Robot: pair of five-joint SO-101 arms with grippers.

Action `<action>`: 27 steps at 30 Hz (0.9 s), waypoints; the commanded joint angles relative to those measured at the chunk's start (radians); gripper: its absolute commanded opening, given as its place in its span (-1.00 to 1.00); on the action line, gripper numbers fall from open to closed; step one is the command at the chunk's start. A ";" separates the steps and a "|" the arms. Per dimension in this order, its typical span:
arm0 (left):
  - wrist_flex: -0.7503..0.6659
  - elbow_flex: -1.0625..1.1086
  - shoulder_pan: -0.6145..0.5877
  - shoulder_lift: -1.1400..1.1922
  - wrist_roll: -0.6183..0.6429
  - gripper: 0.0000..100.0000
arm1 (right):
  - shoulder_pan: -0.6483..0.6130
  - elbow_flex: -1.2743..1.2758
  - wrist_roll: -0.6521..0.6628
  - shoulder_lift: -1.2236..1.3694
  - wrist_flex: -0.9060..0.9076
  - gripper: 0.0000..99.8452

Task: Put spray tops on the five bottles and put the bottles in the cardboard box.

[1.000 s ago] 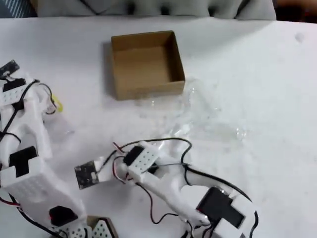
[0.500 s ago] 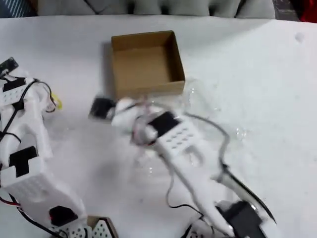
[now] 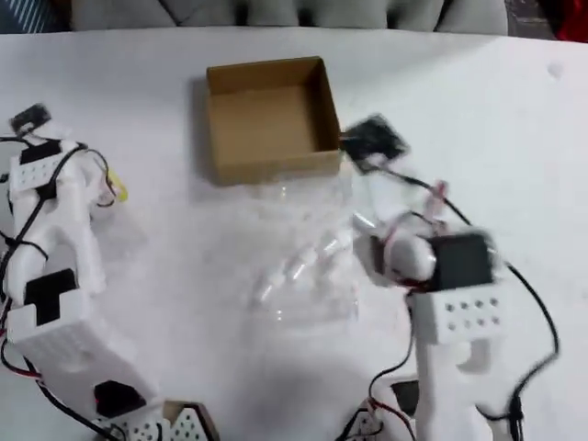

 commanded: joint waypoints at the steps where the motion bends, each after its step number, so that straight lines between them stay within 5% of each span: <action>1: 0.049 -0.009 0.044 -0.054 -0.078 -0.93 | 0.148 -0.035 -0.009 -0.082 0.087 -0.97; 12: -0.086 0.351 0.179 -0.479 -0.089 -0.93 | 0.426 0.180 -0.183 -0.211 -0.133 -0.97; 18: -0.144 0.508 0.272 -0.704 -0.235 -0.93 | 0.424 0.184 -0.307 -0.223 -0.334 -0.97; 27: -0.176 0.597 0.455 -1.021 -0.384 -0.93 | 0.361 0.192 -0.425 -0.226 -0.921 -0.97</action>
